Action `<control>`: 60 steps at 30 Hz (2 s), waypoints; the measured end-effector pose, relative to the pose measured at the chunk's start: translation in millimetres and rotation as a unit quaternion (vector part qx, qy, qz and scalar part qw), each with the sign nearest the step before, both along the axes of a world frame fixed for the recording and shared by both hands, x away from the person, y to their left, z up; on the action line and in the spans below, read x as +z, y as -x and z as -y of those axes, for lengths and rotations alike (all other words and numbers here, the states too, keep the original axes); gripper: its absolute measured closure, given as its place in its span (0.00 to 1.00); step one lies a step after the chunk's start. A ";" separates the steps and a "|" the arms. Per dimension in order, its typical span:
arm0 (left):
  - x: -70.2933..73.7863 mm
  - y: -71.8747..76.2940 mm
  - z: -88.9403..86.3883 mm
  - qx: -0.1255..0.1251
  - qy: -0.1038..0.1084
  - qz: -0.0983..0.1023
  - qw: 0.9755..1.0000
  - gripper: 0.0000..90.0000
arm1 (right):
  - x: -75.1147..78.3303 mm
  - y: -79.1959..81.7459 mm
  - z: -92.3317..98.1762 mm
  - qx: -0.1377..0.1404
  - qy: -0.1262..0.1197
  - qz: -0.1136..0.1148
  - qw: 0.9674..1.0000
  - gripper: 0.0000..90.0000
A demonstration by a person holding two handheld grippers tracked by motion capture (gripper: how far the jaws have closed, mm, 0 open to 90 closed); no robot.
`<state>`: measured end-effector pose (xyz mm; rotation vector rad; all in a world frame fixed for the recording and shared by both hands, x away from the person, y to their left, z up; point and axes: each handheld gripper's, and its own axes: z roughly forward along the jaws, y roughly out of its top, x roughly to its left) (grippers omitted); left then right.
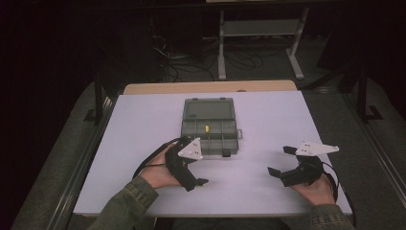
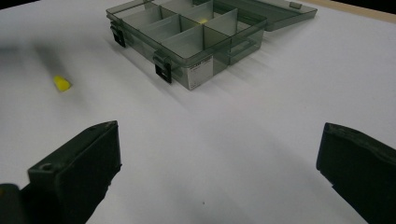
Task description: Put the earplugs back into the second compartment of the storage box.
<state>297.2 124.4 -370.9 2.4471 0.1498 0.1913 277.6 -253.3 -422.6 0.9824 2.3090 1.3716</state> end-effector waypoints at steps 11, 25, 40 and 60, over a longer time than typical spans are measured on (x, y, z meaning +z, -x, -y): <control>-21.6 6.6 2.0 -0.020 -0.022 -0.023 0.999 0.11 | -0.5 0.0 -0.8 0.001 0.003 -0.002 1.000 0.00; -44.5 6.6 5.2 -0.042 -0.060 -0.063 0.995 0.33 | -1.0 -0.1 -1.2 0.003 0.006 -0.002 1.000 0.00; -51.6 10.7 10.3 -0.052 -0.110 -0.026 0.992 0.88 | -1.5 0.1 -2.1 0.003 0.008 -0.004 1.000 0.00; -8.5 -4.0 -0.9 -0.050 -0.080 -0.037 0.995 0.91 | -1.8 -0.4 -2.2 0.004 0.010 -0.004 1.000 0.00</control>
